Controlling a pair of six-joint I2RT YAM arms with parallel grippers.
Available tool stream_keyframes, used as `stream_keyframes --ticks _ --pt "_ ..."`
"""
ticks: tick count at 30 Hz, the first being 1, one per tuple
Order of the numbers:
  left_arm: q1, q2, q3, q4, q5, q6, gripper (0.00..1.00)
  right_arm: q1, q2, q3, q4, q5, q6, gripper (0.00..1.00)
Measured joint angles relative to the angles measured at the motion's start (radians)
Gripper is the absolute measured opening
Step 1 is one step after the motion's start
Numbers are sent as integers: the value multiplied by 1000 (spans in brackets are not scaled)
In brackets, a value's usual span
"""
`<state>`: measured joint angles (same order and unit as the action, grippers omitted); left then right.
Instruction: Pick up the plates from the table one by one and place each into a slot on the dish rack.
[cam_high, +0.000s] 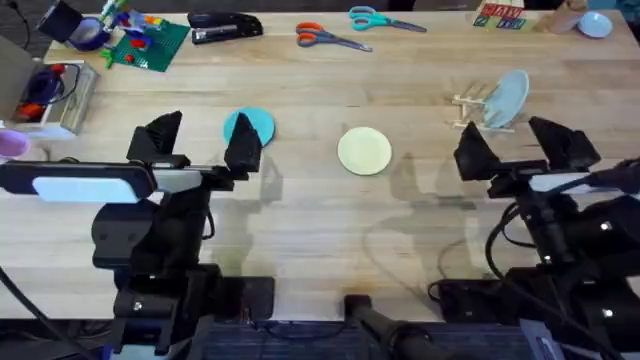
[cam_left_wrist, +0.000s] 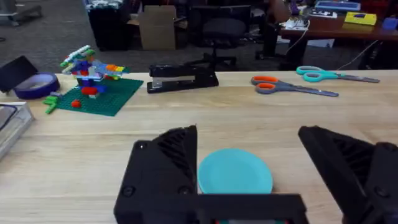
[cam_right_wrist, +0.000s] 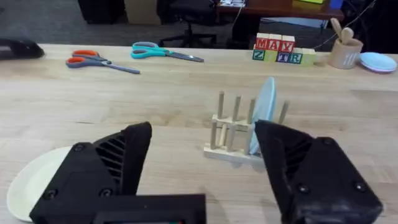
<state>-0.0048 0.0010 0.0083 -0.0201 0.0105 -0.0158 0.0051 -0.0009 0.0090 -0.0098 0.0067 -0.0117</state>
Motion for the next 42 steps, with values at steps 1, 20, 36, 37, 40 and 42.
stream_keyframes --ticks 1,20,36,37,40,42 --pt "0 0 1 -3 0 0 993 0 0 1 -1 0 -1 996" --pt "0 77 517 -497 0 0 993 0 23 344 -355 15 -19 995" --pt "0 587 1042 -931 21 -4 993 0 492 886 -703 31 -62 995" --pt "0 623 1075 -962 23 -12 993 0 531 923 -722 31 -63 995" --pt "0 716 1158 -1037 27 -37 993 0 631 1021 -782 31 -64 993" --pt "0 779 1212 -1095 28 -58 993 0 694 1084 -830 31 -64 993"
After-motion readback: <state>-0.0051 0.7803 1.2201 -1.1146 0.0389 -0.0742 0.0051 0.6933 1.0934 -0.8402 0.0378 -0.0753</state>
